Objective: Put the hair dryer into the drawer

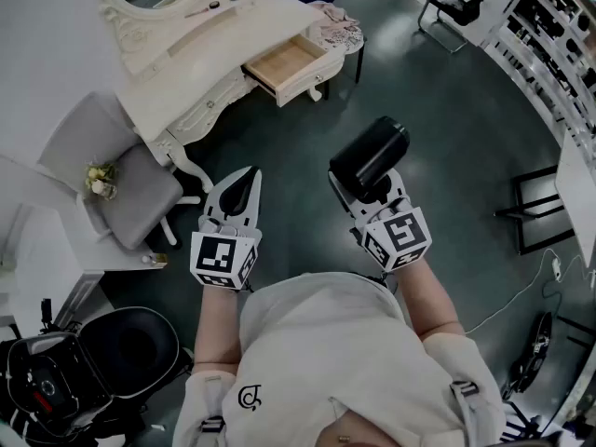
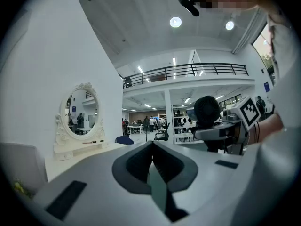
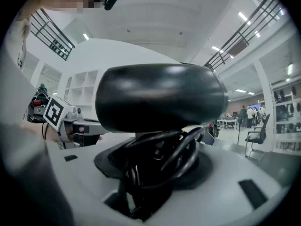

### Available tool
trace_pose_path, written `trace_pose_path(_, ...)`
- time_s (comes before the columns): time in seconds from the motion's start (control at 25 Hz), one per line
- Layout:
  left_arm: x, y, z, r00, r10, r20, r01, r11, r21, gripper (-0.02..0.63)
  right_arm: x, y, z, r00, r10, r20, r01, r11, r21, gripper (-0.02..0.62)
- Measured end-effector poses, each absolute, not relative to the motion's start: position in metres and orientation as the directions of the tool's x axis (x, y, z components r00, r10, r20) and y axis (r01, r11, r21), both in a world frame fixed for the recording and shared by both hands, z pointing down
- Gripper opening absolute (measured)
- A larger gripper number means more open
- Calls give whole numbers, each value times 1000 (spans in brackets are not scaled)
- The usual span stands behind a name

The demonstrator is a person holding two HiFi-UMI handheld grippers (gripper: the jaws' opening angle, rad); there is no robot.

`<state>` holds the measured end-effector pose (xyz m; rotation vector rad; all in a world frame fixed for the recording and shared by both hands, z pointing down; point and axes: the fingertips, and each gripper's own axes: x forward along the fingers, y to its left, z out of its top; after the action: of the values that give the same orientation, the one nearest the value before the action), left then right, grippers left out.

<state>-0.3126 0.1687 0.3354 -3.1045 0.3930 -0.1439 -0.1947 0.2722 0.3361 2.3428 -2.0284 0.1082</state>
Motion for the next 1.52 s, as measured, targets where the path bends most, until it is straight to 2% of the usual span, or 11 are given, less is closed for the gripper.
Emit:
trace_pose_path(0.88,-285,154,351,967,-231,109,-234,-972,22,14,-173,252,360,103,-983,155,-993,-110,-36,242)
trace_pose_path(1.2,-212,135,365,946,-298,129,-301,-954,8,14,-92,219,370,23,-990,142,-999,-30,-44,242)
trace_pose_path(1.52,-105,100,358,881,-463,103,-466,-885,8,14,28,167,383,-148,-972,185,-989,141,-50,242)
